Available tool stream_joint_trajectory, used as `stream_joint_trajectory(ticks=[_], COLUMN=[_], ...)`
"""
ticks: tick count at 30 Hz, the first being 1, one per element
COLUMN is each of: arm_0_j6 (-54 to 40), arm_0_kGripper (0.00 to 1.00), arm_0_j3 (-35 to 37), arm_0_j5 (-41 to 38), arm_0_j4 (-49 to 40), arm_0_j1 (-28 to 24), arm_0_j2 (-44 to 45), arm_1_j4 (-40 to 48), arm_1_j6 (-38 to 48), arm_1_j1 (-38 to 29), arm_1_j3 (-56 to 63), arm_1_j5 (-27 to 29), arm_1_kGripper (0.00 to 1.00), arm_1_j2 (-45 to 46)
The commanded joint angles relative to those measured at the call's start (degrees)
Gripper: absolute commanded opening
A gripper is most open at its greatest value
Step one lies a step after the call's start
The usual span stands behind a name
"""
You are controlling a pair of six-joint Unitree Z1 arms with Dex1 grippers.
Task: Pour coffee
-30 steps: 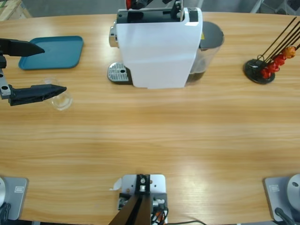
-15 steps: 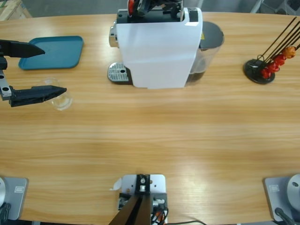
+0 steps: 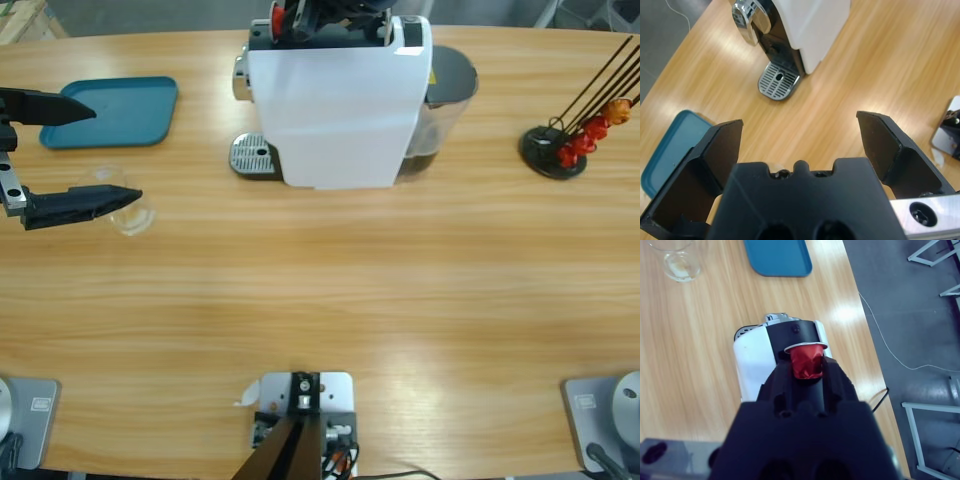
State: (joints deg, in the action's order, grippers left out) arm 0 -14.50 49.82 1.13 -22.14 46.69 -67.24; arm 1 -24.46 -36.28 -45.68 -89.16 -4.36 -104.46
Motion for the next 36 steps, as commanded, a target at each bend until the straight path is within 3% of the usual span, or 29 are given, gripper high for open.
stream_joint_trajectory(ticks=[1, 4, 8, 10, 20, 22, 26, 28, 29, 30, 31, 33, 36], arm_0_j6=[1.05, 1.05, 1.05, 1.05, 1.65, 2.27, 4.32, 5.59, 6.20, 6.77, 7.33, 7.77, 8.49], arm_0_kGripper=[1.000, 1.000, 1.000, 1.000, 0.996, 0.996, 0.996, 0.996, 0.996, 0.996, 0.992, 0.991, 0.991], arm_0_j3=[-2.18, -2.18, -2.25, -2.25, -2.18, -2.06, -1.36, -1.25, -1.29, -1.30, -1.29, -1.25, -1.22], arm_0_j5=[0.80, 0.80, 0.80, 0.80, 0.94, 1.31, 2.21, 2.45, 2.91, 3.44, 3.70, 3.70, 3.65], arm_0_j4=[0.54, 0.61, 0.61, 0.61, 2.26, 2.98, 3.07, 3.07, 3.00, 2.86, 2.63, 2.21, 1.67], arm_0_j1=[0.42, 0.40, 0.42, 0.42, 0.42, 0.42, 0.42, 0.42, 0.42, 0.42, 0.42, 0.42, 0.42], arm_0_j2=[0.18, 0.09, 0.09, 0.09, 0.07, -0.05, -0.44, -0.28, -0.18, -0.09, -0.04, 0.40, 1.41], arm_1_j4=[0.36, 0.36, 0.37, 0.46, -1.40, -3.25, -3.95, -4.02, -4.02, -4.02, -4.00, -3.55, -2.84], arm_1_j6=[-0.50, -0.04, 0.07, 0.24, 3.70, 9.58, 31.11, 35.98, 38.02, 40.46, 42.45, 47.07, 51.83], arm_1_j1=[-0.55, -0.55, -0.55, -0.55, -4.00, -5.37, -6.39, -8.22, -9.01, -9.68, -9.99, -10.24, -10.66], arm_1_j3=[2.73, 2.92, 2.94, 2.94, 0.04, 0.69, 5.03, 7.12, 8.05, 9.09, 10.13, 12.24, 15.54], arm_1_j5=[-1.16, -0.33, 0.12, 0.46, 1.53, 2.85, 5.01, 8.19, 9.53, 11.46, 13.17, 15.03, 19.88], arm_1_kGripper=[0.214, 0.353, 0.378, 0.440, 0.435, 0.434, 0.443, 0.439, 0.430, 0.316, 0.138, 0.007, 0.000], arm_1_j2=[-1.87, -1.96, -1.96, -1.89, 5.62, 8.68, 14.65, 16.62, 16.99, 17.10, 17.10, 16.94, 17.20])
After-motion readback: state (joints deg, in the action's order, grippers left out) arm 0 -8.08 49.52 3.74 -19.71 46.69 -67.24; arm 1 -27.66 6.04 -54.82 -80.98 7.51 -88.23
